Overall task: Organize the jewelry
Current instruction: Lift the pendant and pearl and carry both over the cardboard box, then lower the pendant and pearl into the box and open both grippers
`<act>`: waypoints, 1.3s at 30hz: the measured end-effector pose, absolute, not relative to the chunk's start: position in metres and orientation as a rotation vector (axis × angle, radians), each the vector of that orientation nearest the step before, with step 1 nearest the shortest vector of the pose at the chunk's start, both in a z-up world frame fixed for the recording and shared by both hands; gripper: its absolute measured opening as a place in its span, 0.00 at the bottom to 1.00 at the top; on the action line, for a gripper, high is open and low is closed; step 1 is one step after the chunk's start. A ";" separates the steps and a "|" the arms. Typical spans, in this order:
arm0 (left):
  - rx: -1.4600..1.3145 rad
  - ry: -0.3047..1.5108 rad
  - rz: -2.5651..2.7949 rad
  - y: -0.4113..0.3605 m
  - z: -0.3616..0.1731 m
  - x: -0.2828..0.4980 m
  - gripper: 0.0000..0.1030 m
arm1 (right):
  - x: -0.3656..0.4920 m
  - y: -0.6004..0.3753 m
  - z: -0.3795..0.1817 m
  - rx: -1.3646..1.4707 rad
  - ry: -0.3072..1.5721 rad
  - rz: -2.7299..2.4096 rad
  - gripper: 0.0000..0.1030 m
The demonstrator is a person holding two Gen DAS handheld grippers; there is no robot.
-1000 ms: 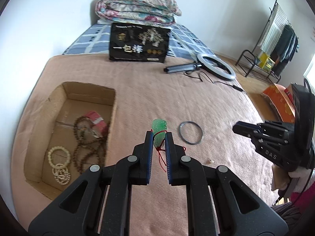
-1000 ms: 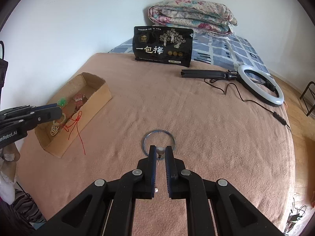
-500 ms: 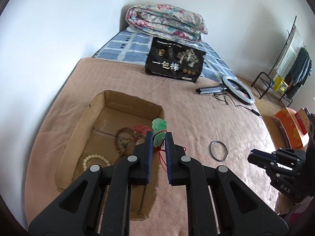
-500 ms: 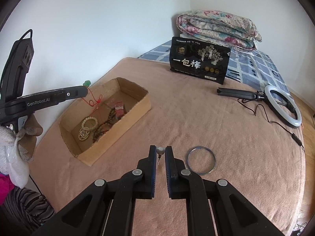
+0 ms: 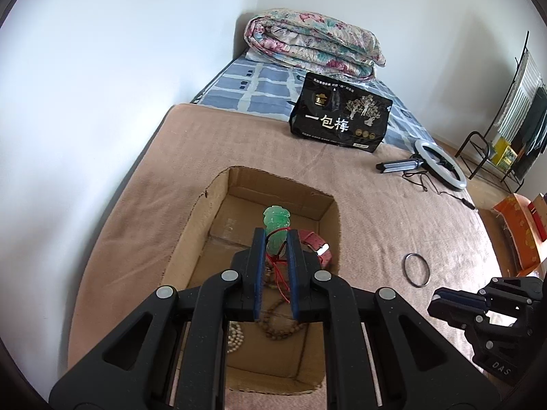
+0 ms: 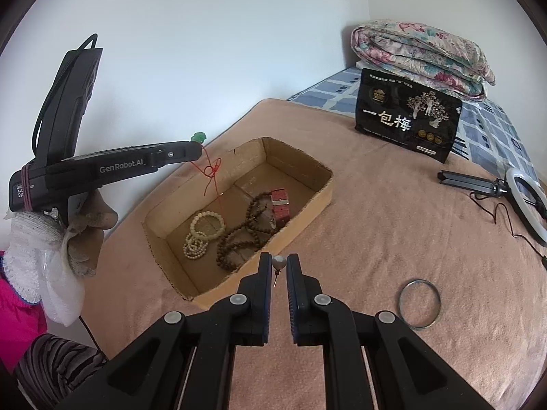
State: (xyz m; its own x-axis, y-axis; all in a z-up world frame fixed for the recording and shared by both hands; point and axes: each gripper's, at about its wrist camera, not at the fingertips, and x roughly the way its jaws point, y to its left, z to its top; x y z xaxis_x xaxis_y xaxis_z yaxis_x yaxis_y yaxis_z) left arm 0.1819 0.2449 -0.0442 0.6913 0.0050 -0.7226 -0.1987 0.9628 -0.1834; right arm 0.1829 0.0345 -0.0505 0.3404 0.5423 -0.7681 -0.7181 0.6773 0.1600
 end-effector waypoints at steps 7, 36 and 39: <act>-0.228 0.817 0.130 0.254 -0.054 0.193 0.10 | 0.176 0.063 -0.058 -0.232 0.913 0.872 0.06; -0.227 0.896 0.126 0.267 -0.086 0.214 0.10 | 0.176 0.120 -0.105 -0.278 0.995 0.902 0.07; -0.225 0.896 0.122 0.266 -0.086 0.214 0.10 | 0.176 0.120 -0.106 -0.283 0.994 0.904 0.07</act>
State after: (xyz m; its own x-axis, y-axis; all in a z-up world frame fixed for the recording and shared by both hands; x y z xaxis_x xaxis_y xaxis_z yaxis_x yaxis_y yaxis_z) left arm 0.2137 0.2664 -0.0860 0.6202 0.0112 -0.7844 -0.1986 0.9696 -0.1432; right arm 0.1756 0.1205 -0.1057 0.2306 0.5256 -0.8189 -0.7652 0.6177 0.1811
